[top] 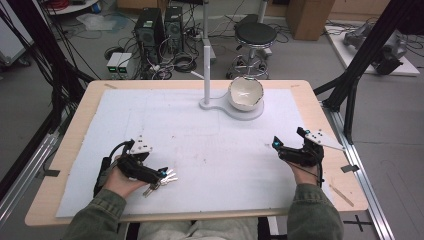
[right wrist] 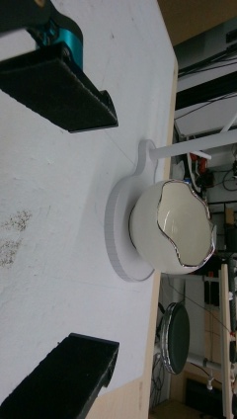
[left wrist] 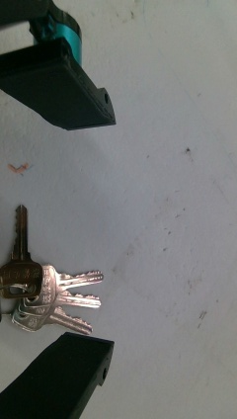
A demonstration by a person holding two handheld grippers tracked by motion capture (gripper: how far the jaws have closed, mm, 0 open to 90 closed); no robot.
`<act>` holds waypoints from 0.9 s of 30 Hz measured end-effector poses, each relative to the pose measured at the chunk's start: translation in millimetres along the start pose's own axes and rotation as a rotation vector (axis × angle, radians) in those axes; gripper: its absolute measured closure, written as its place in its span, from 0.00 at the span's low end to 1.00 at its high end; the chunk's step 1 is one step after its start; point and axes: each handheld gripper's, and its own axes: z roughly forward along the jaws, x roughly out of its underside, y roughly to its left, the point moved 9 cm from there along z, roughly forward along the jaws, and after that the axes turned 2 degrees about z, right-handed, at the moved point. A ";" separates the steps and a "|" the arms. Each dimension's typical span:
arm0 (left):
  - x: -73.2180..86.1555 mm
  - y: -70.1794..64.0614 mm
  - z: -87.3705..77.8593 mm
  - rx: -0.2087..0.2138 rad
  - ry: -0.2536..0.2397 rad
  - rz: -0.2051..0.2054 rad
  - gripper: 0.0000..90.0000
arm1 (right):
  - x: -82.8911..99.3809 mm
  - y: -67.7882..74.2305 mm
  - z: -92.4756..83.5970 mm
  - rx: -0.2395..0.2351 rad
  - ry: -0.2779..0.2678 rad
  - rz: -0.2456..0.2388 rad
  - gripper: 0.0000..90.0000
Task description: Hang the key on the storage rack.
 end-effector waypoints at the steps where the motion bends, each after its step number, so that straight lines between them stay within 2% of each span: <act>1: 0.2 -1.4 1.1 0.006 0.003 0.000 0.02 | 0.2 0.3 0.1 -0.002 0.002 -0.001 0.01; 9: 1.9 -10.6 6.8 0.042 0.061 0.026 0.02 | 0.8 0.6 0.9 0.001 0.006 -0.009 0.01; 12: 2.3 -12.2 7.7 0.047 0.082 0.023 0.02 | 0.9 0.8 1.1 -0.001 0.006 -0.010 0.01; 22: 3.3 -18.8 14.9 0.074 0.151 0.052 0.04 | 1.4 1.2 2.3 -0.003 0.010 -0.022 0.01; 27: 3.3 -22.0 17.9 0.082 0.171 0.062 0.11 | 1.4 1.0 2.5 -0.002 0.009 -0.023 0.01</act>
